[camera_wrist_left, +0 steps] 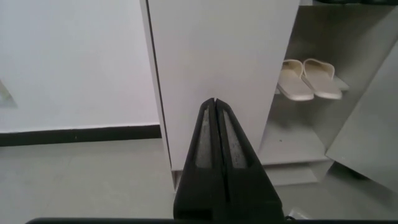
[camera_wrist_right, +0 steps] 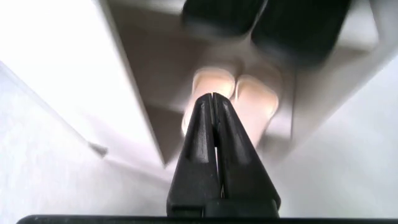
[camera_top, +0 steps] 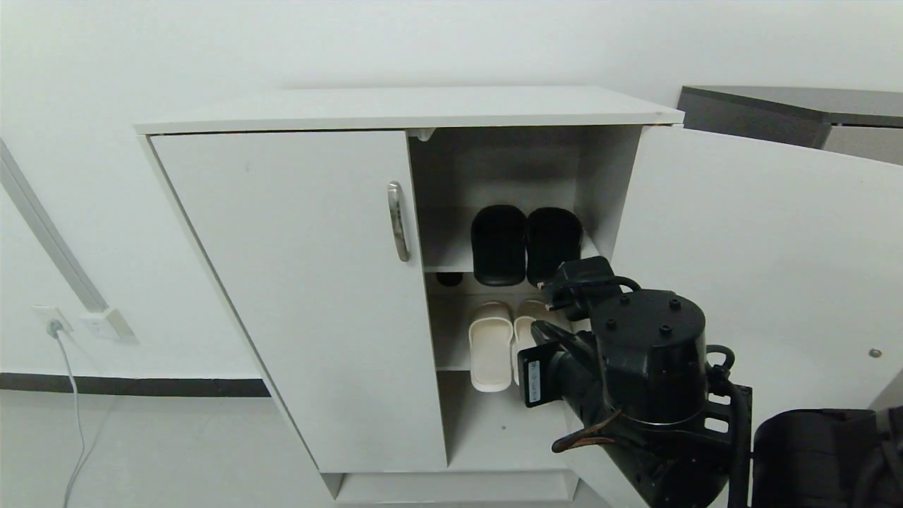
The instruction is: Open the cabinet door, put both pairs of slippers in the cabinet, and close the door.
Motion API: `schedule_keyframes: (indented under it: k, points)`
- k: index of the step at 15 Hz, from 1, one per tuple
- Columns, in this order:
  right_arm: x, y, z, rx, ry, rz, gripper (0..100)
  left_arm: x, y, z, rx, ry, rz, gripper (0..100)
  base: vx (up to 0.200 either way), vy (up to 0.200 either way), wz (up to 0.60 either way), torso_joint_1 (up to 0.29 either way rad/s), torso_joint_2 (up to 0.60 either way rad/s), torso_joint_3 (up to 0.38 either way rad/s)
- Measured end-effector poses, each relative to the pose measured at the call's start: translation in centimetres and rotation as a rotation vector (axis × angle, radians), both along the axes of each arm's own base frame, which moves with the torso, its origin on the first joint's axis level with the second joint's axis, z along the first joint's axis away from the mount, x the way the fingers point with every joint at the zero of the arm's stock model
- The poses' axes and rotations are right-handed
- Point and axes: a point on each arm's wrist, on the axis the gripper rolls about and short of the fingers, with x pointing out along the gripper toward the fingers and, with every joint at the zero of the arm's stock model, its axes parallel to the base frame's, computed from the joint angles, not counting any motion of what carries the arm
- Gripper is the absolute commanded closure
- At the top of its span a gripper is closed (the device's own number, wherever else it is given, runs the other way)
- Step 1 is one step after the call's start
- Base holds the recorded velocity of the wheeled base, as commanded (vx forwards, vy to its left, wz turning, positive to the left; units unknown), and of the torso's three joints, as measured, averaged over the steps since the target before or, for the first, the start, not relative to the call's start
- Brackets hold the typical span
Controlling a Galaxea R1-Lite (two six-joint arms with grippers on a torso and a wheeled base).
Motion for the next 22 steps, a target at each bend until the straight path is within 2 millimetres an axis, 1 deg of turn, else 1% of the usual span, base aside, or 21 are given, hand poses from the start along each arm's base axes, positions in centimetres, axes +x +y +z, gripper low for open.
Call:
schedule_keyframes:
  k: [9, 13, 17, 22]
  points:
    - [0.0, -0.1, -0.4, -0.013, 0.008, -0.001, 100, 0.0, 0.0, 0.0, 0.0, -0.001, 0.0, 100, -0.2, 0.0, 0.0, 0.003, 0.0, 0.002]
    - [0.8, -0.3, -0.4, 0.015, -0.01, -0.021, 100, 0.0, 0.0, 0.0, 0.002, 0.0, 0.001, 100, 0.0, 0.0, 0.0, 0.0, 0.0, 0.0]
    - [1.8, -0.5, -1.4, -0.006, -0.002, -0.049, 100, 0.0, 0.0, 0.0, 0.001, 0.0, 0.0, 100, 0.0, 0.0, 0.0, 0.0, 0.0, 0.0]
    - [2.2, -0.5, -1.8, -0.016, 0.006, -0.056, 100, 0.0, 0.0, 0.0, 0.0, 0.0, 0.002, 100, 0.0, 0.0, 0.0, 0.0, 0.0, 0.0]
